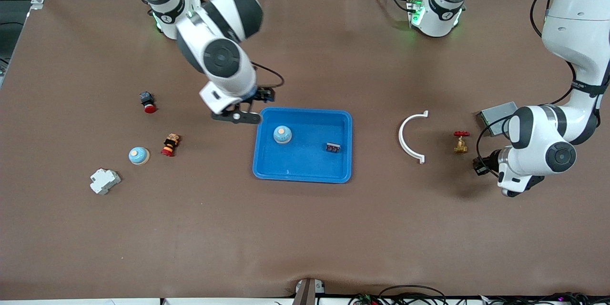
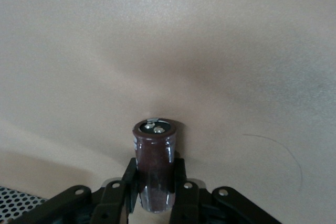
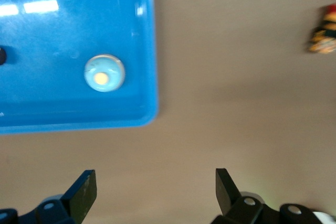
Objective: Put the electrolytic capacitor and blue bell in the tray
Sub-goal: 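Lift the second capacitor with the left gripper while the right gripper withdraws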
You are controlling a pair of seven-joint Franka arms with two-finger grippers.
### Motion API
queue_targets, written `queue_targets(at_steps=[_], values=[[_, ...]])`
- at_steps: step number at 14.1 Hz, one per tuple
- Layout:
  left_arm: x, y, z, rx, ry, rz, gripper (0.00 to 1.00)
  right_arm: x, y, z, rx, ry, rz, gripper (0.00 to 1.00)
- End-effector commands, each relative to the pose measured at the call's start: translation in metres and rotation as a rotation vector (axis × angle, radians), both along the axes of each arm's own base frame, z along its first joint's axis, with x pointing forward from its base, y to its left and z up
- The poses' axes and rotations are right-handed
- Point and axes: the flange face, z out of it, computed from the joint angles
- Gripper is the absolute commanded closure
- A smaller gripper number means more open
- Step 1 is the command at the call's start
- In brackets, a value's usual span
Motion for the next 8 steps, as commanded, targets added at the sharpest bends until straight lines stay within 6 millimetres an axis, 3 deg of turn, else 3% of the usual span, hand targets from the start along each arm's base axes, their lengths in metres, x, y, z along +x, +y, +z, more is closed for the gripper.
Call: queue_targets(at_steps=[1,4,6,8], values=[[0.006,-0.005,0.017,0.003,-0.026,-0.004,1.0,-0.018,-0.083,0.033,0.025,-0.032,0.114,0.0],[0.017,-0.021,0.044,-0.039,-0.006,0.022,1.0,-0.009,-0.193,0.046,0.082,-0.031,0.276,0.0],[0.024,-0.041,0.059,-0.068,0.012,0.096,1.0,0.009,-0.27,0.041,0.143,-0.036,0.376,0.0],[0.027,-0.069,0.064,-0.039,0.008,0.214,1.0,0.021,-0.327,0.026,0.181,-0.082,0.459,0.0]])
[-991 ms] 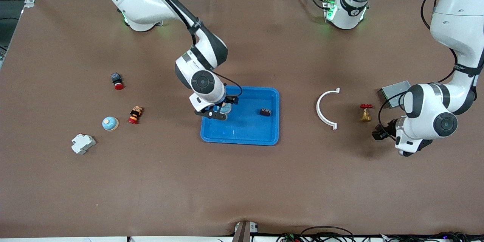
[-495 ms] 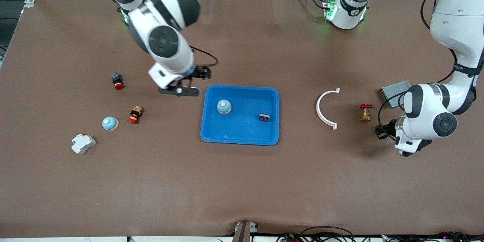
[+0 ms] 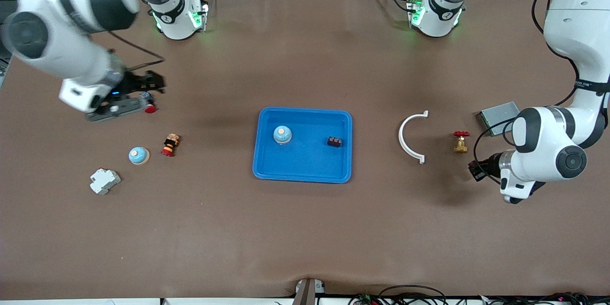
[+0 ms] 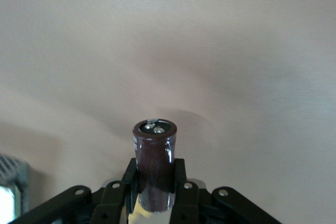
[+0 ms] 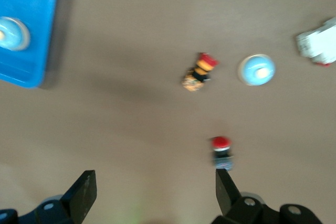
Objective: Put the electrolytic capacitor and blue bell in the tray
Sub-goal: 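Lift the second capacitor with the left gripper while the right gripper withdraws, then place the capacitor with the left gripper while the right gripper grasps the bell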
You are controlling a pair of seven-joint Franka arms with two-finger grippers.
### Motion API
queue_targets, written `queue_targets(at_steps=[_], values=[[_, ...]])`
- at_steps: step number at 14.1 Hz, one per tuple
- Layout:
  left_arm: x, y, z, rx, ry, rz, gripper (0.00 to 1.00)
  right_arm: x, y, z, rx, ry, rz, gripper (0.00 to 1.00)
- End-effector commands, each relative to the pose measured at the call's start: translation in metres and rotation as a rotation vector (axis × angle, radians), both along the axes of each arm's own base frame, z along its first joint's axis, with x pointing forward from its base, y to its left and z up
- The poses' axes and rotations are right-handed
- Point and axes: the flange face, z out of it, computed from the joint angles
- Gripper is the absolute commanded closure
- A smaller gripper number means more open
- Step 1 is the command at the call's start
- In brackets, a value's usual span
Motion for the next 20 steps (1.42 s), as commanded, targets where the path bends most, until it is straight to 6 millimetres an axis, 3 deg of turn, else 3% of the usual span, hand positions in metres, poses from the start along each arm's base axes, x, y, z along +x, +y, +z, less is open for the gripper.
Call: queue_targets(at_steps=[1,3,6,11,14,16,20], values=[[0.005,-0.042,0.019,0.017,-0.002,0.106,1.0,0.006,-0.055,-0.031,0.05,-0.069,0.119,0.0],[0.012,-0.087,0.03,0.027,-0.024,0.157,1.0,0.018,-0.077,-0.069,0.067,-0.114,0.194,0.0],[0.012,-0.149,0.031,0.048,-0.03,0.237,1.0,0.039,-0.097,-0.121,0.084,-0.156,0.281,0.0],[0.01,-0.247,0.044,0.045,-0.071,0.342,1.0,0.059,-0.106,-0.196,0.026,-0.178,0.386,0.0],[0.002,-0.294,0.042,0.04,-0.081,0.403,1.0,0.069,-0.116,-0.225,0.006,-0.141,0.417,0.0],[-0.007,-0.324,0.044,0.032,-0.097,0.466,1.0,0.069,-0.135,-0.245,-0.013,-0.116,0.423,0.0],[-0.031,-0.381,0.039,0.021,-0.105,0.57,1.0,0.065,-0.135,-0.267,0.002,-0.096,0.42,0.0]])
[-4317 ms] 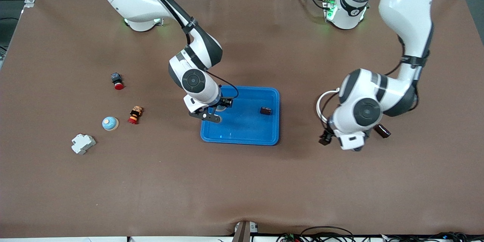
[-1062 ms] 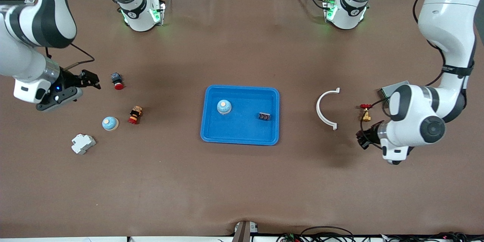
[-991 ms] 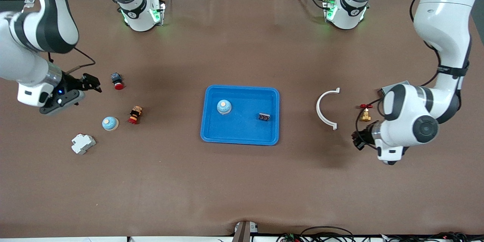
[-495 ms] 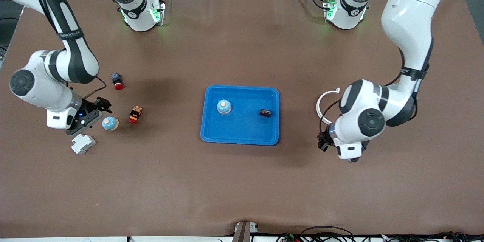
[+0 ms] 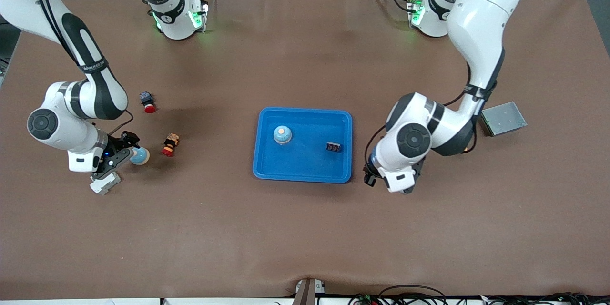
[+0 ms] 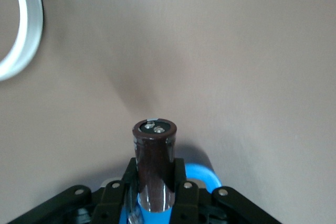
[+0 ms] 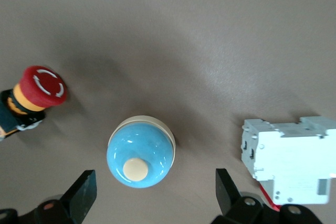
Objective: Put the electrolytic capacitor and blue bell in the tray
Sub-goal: 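Place the capacitor with the left gripper while the right gripper grasps the bell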
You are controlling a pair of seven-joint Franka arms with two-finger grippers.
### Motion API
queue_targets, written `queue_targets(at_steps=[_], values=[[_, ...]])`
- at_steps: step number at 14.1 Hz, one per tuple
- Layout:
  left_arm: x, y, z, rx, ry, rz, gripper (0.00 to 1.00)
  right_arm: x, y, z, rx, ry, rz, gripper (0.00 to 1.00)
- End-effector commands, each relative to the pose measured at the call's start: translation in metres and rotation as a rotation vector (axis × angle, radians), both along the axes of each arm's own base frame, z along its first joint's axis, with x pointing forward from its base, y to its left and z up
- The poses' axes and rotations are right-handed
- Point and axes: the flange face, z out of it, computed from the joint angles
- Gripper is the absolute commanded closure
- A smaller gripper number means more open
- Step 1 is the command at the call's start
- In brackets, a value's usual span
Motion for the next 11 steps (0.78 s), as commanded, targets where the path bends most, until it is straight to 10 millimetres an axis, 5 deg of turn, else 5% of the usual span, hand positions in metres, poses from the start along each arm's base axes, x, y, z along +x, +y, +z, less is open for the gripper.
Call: queue_targets(at_steps=[1,5,10,11], values=[[-0.007,-0.035,-0.003,-0.034,-0.024,0.081,1.0,0.003,-0.001,-0.01,0.001,0.008,0.019,0.0],[-0.022,-0.077,-0.028,-0.069,-0.032,0.155,1.0,0.002,0.005,-0.022,0.009,0.011,0.025,0.0],[-0.037,-0.095,-0.05,-0.058,-0.005,0.156,1.0,0.001,0.008,-0.043,0.025,-0.003,0.028,0.0],[-0.04,-0.1,-0.049,-0.059,-0.006,0.15,0.88,0.001,0.008,-0.044,0.026,-0.003,0.028,0.0]])
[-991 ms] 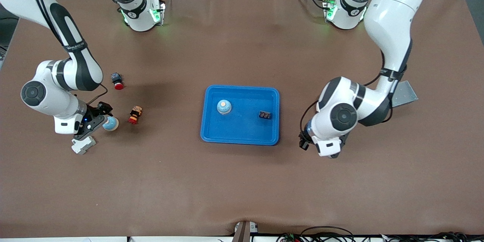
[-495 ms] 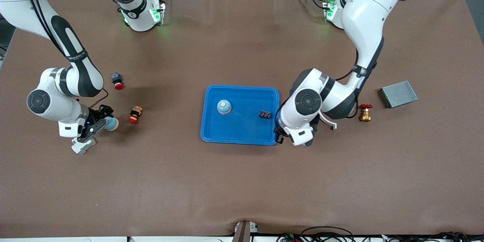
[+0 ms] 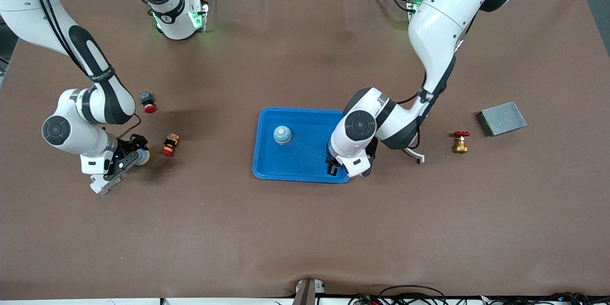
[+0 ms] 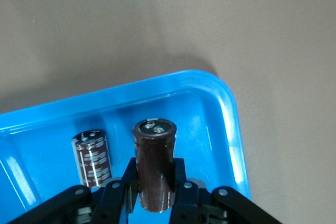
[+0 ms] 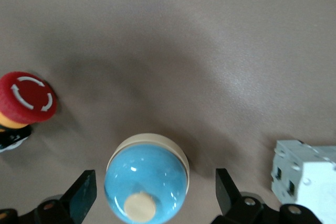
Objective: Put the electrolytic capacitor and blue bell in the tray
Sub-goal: 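Place the capacitor with the left gripper while the right gripper grasps the bell, then lift the bell with the right gripper while the left gripper returns to rest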
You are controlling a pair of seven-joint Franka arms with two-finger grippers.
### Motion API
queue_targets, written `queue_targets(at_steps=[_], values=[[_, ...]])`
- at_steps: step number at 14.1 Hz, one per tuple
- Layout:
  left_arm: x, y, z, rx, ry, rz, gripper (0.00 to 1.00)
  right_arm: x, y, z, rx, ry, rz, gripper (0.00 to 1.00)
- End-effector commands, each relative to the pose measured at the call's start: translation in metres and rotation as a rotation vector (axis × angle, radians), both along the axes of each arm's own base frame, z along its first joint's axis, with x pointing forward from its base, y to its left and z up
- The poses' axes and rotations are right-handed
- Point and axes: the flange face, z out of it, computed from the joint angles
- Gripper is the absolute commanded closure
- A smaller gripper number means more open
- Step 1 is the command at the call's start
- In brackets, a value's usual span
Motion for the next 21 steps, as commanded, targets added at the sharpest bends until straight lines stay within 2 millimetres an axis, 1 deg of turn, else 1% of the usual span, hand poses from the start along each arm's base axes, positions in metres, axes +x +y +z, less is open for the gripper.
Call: queue_targets(at_steps=[1,2,4,5,6,7,8,10,11,12,14,15,16,18,19,20,21], values=[[0.0,-0.011,0.002,-0.015,-0.002,0.017,0.58,0.002,0.0,-0.007,-0.001,-0.007,0.02,0.0],[-0.001,-0.011,0.001,-0.012,-0.003,0.013,0.01,0.002,0.0,-0.007,-0.001,-0.007,0.019,0.0],[0.001,-0.009,0.007,-0.01,-0.004,0.015,0.0,0.002,-0.001,-0.007,-0.001,-0.007,0.019,0.0],[0.003,-0.006,0.015,-0.003,-0.014,0.011,0.0,0.002,0.0,-0.007,-0.001,-0.007,0.02,0.17],[0.007,0.0,0.025,0.01,-0.021,0.002,0.0,0.002,0.0,-0.007,-0.001,-0.005,0.02,0.39],[0.012,0.008,0.039,0.024,-0.026,-0.005,0.0,0.002,-0.001,-0.007,-0.001,-0.004,0.019,0.58],[0.017,0.017,0.059,0.036,-0.048,-0.035,0.0,0.002,-0.001,-0.007,-0.002,-0.002,0.017,0.72],[0.033,0.047,0.098,0.05,-0.081,-0.101,0.0,0.003,0.0,-0.006,-0.003,0.001,0.017,0.9],[0.038,0.064,0.118,0.061,-0.078,-0.133,0.0,0.002,-0.001,-0.006,-0.003,0.003,0.013,0.95],[0.042,0.082,0.136,0.082,-0.071,-0.15,0.0,0.003,0.0,-0.004,-0.002,-0.001,0.012,0.95],[0.05,0.121,0.167,0.106,-0.062,-0.215,0.0,0.004,0.002,0.01,-0.01,0.015,-0.012,0.95],[0.054,0.141,0.182,0.116,-0.059,-0.264,0.0,0.005,0.007,0.027,-0.021,0.041,-0.037,0.95],[0.057,0.163,0.196,0.123,-0.053,-0.318,0.0,0.008,0.018,0.048,-0.04,0.071,-0.067,0.95],[0.056,0.202,0.221,0.139,-0.032,-0.438,0.0,0.017,0.049,0.097,-0.09,0.127,-0.153,0.95],[0.059,0.219,0.231,0.137,-0.037,-0.497,0.0,0.022,0.067,0.119,-0.108,0.145,-0.18,0.95],[0.061,0.241,0.245,0.134,-0.052,-0.547,0.0,0.027,0.081,0.139,-0.118,0.16,-0.214,0.95],[0.062,0.257,0.254,0.131,-0.053,-0.604,0.0,0.032,0.099,0.156,-0.117,0.171,-0.247,0.95]])
